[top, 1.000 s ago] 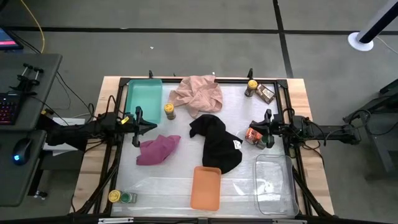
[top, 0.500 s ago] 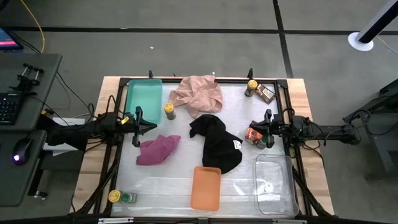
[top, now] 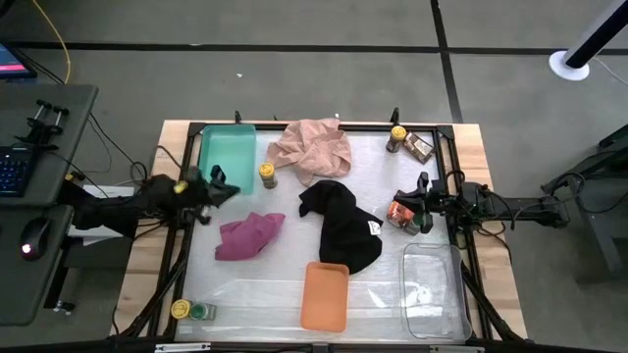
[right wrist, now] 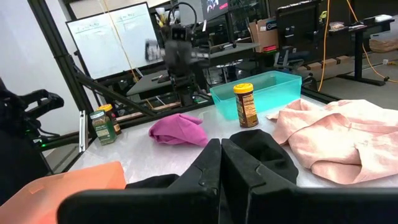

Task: Sort spices by type
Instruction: Put the top left yellow seasoning bottle into the green bin

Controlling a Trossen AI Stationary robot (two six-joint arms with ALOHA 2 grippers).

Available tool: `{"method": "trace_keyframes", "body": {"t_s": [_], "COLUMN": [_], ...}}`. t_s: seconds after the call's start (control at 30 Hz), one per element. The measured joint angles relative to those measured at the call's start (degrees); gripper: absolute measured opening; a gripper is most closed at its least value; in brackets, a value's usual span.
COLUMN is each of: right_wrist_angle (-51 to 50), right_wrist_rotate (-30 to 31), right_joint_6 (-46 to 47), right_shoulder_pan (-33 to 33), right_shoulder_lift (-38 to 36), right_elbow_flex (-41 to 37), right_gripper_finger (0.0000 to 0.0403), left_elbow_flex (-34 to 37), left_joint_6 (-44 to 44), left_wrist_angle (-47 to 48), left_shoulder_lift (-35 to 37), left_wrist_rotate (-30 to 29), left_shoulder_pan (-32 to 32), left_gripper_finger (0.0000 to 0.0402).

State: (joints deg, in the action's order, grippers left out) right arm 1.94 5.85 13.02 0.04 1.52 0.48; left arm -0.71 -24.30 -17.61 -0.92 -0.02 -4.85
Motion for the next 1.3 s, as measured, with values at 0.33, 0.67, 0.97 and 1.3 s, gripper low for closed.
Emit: {"method": "trace_keyframes", "body": {"t_s": [0.33, 0.67, 0.97, 1.3], "right_wrist_angle": [0.01, 0.00, 0.01, 0.01], "right_wrist_rotate": [0.00, 0.00, 0.00, 0.00], "right_joint_6": [0.00, 0.00, 0.00, 0.00], "right_shoulder_pan": [0.01, -0.01, -0.01, 0.00], "right_shoulder_lift": [0.01, 0.02, 0.02, 0.02], "right_elbow_flex": [0.01, 0.00, -0.01, 0.01], "right_gripper_finger": [0.0001, 0.0001, 0.0001, 0.0001], "left_elbow_flex": [-23.19, -71.42, -85.46, -85.39], "left_joint_6": [-12.71, 17.95, 38.59, 49.72], "left_wrist_angle": [4.10, 61.83, 85.12, 88.39], "left_shoulder_lift": [-34.66, -76.20, -90.22, -95.33], "left_wrist_rotate": [-0.82, 2.30, 4.42, 1.12], "left_shoulder_pan": [-8.50, -23.88, -22.91, -21.08], "left_gripper_finger": [0.0011, 0.0143, 0.0288, 0.0315]}}
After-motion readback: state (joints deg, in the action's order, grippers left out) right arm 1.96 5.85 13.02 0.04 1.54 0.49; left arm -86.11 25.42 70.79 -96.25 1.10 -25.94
